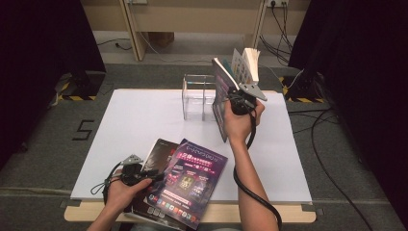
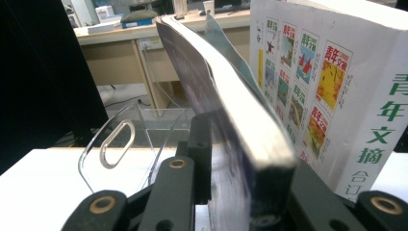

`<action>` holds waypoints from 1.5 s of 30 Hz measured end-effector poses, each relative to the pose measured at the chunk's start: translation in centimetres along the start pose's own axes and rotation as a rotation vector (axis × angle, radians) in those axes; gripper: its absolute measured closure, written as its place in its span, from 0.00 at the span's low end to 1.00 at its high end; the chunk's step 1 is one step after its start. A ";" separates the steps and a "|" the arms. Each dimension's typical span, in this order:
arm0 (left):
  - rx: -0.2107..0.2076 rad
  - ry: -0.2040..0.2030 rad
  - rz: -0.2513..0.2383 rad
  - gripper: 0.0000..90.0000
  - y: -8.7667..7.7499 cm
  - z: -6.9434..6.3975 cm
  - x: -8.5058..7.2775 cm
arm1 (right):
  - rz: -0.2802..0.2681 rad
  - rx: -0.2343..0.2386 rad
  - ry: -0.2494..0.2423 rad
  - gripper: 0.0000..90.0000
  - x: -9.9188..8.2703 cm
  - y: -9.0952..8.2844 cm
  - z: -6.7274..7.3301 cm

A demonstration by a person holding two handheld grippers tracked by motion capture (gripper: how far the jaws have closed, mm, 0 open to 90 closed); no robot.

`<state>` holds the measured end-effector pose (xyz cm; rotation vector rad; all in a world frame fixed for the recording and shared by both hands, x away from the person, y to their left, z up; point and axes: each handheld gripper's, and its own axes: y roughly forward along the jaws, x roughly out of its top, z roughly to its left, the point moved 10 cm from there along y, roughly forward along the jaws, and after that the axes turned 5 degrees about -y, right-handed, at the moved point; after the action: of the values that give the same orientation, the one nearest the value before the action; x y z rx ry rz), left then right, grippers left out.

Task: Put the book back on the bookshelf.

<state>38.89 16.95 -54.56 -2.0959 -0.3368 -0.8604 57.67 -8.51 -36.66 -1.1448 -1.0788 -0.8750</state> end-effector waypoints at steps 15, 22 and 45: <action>0.000 0.000 0.001 0.67 0.1 -0.1 0.0 | 0.118 0.016 -0.006 0.94 -0.6 -0.2 -0.2; 0.002 0.002 0.001 0.67 0.1 0.0 0.0 | 0.091 0.020 0.012 0.94 -0.4 0.0 -0.3; 0.001 -0.002 -0.001 0.67 -0.1 0.2 0.1 | 0.008 -0.067 -0.004 0.94 0.9 3.6 0.2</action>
<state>39.00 17.19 -54.54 -2.0957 -0.3399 -0.8582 61.23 -7.54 -36.77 -1.2055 -1.0542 -0.9087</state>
